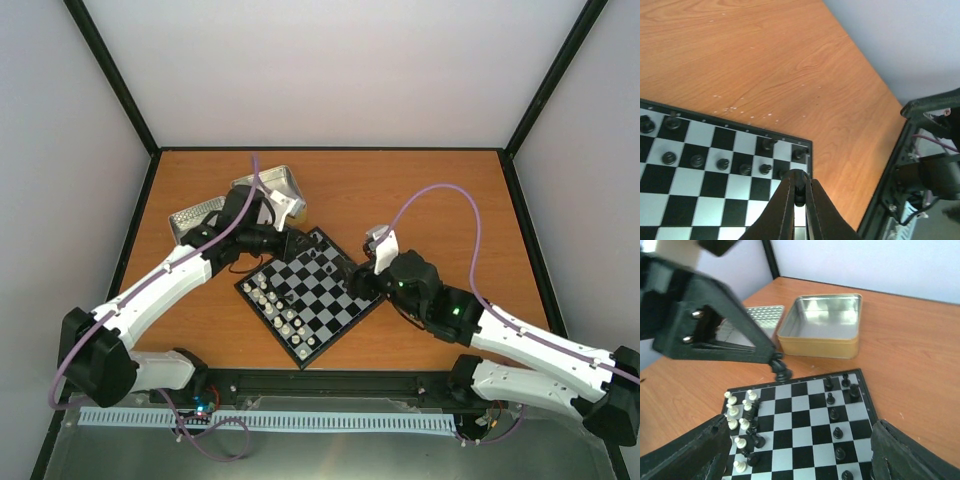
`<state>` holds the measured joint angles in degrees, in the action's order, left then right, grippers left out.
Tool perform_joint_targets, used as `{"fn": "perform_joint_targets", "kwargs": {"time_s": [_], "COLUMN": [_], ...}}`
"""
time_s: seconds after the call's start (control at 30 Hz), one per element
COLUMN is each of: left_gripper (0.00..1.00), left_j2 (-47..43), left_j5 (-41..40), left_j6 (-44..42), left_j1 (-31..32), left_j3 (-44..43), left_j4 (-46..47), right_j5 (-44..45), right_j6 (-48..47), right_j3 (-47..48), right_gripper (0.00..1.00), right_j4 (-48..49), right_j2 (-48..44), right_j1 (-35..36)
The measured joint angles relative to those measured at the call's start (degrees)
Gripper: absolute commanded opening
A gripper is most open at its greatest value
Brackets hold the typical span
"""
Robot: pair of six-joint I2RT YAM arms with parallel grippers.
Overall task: Set up the chess pieces on the board
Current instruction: Place the chess piece on the chessboard.
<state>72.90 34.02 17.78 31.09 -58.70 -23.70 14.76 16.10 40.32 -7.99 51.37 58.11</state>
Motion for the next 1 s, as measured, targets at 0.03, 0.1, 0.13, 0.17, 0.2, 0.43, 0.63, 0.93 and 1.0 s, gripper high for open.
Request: {"fn": "perform_joint_targets", "kwargs": {"time_s": [0.03, 0.1, 0.13, 0.17, 0.2, 0.43, 0.63, 0.93, 1.0], "left_gripper": [0.04, 0.03, 0.03, 0.03, 0.03, 0.03, 0.03, 0.02, 0.02], "left_j2": [0.0, 0.02, 0.09, 0.24, 0.59, 7.76, 17.57, 29.53, 30.91], "left_j5": [-1.01, -3.26, -4.44, -5.68, -6.88, -18.1, -24.74, -30.16, -30.4], "left_j6": [-0.7, -1.64, -1.95, -2.1, -2.19, -2.27, -2.25, -2.25, -2.27], "left_j1": [0.02, 0.02, 0.02, 0.17, 0.35, 4.92, 8.66, 9.2, 9.22], "left_j3": [-0.04, -0.07, -0.09, -0.09, -0.17, -3.34, -9.11, -14.93, -14.97], "left_j4": [-0.46, -1.22, -1.62, -1.88, -2.1, -2.82, -2.91, -2.69, -2.71], "right_j5": [0.04, -0.04, -0.13, -0.2, -0.2, -0.17, 0.85, 1.36, 1.4], "right_j6": [1.44, 4.9, 6.8, 8.68, 10.03, 20.74, 26.56, 29.46, 29.46], "right_j3": [0.0, 0.0, 0.02, 0.04, 0.07, 0.44, 0.44, -1.38, -1.4], "right_gripper": [0.76, 0.76, 0.76, 0.75, 0.75, 0.75, 0.75, 0.75, 0.75], "right_j4": [-0.46, -1.99, -3.02, -3.98, -4.7, -11.13, -13.77, -14.64, -14.99], "right_j2": [0.11, 1.01, 1.73, 2.6, 3.39, 8.59, 8.92, 7.67, 7.56], "right_j1": [-0.76, -3.13, -4.59, -6.05, -7.13, -12.72, -14.14, -14.73, -14.86]}}
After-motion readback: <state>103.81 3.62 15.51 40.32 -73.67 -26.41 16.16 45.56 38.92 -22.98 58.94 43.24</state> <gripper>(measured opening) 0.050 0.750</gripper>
